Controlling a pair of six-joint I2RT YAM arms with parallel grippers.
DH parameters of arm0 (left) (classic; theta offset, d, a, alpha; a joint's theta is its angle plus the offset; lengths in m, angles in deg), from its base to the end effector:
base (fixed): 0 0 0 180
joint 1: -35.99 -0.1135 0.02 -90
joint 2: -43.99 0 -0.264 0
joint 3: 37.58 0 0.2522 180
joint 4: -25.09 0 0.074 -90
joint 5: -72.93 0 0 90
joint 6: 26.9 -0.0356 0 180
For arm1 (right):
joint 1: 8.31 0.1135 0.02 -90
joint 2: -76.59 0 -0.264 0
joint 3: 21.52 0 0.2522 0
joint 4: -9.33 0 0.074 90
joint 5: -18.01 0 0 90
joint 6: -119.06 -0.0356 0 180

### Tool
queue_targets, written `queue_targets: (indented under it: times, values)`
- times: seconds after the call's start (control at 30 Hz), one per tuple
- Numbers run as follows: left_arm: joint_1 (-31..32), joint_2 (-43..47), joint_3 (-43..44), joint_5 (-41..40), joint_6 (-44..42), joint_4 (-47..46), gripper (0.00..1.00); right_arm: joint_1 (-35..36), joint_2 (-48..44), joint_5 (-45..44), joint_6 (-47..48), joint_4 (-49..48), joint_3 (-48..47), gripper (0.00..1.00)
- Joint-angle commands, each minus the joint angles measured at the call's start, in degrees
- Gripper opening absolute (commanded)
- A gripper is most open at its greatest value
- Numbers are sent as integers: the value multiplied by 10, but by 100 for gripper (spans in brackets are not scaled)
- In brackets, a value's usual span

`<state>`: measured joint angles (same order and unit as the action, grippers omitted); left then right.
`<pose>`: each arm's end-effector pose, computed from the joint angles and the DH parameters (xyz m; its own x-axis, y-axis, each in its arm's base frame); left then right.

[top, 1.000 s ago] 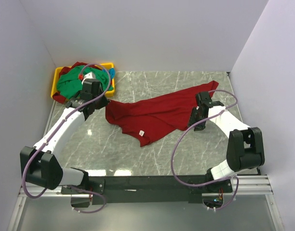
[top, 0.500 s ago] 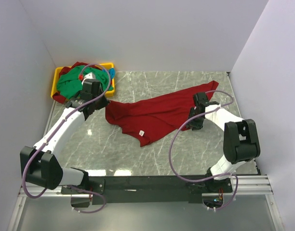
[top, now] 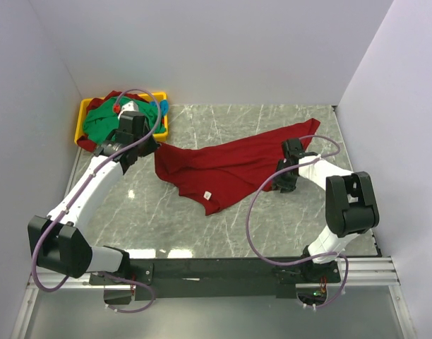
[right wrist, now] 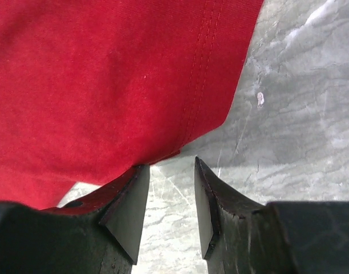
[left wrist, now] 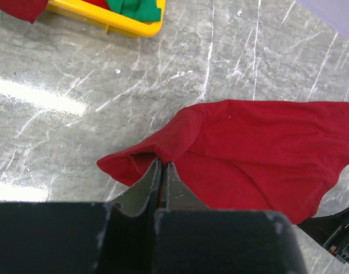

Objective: Fold and stack the t-shirts
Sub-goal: Flatten the tshirt out

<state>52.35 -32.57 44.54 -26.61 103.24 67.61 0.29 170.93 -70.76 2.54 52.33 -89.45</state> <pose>0.2865 -0.0779 0.3291 -0.5382 -0.5046 -0.6751 -0.2567 0.8611 -0.4389 0.3009 0.0463 0.1620 -0.8983 0.3156 -0.3057 0.2728 0.9460 0.1750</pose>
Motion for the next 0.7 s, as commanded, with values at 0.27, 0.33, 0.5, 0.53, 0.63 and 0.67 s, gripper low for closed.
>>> queue_targets:
  times: [0.27,0.33,0.5,0.53,0.63,0.67]
  values:
    - [-1,5,8,-9,4,-5,0,-3,25,-11,6,-46,8,28]
    - [-1,3,6,-9,3,-6,0,-3,29,-11,9,-43,2,13]
    - [-2,-4,5,-19,-2,-8,0,-3,14,-10,9,-19,-12,0]
    - [-2,-6,5,-21,-3,-8,0,-4,6,-10,10,-3,-22,0]
    - [-3,-12,26,-25,-8,-7,0,-5,-42,-11,11,33,-50,0]
    - [-4,-14,32,-23,-9,-5,0,-10,-56,-11,11,42,-58,0]
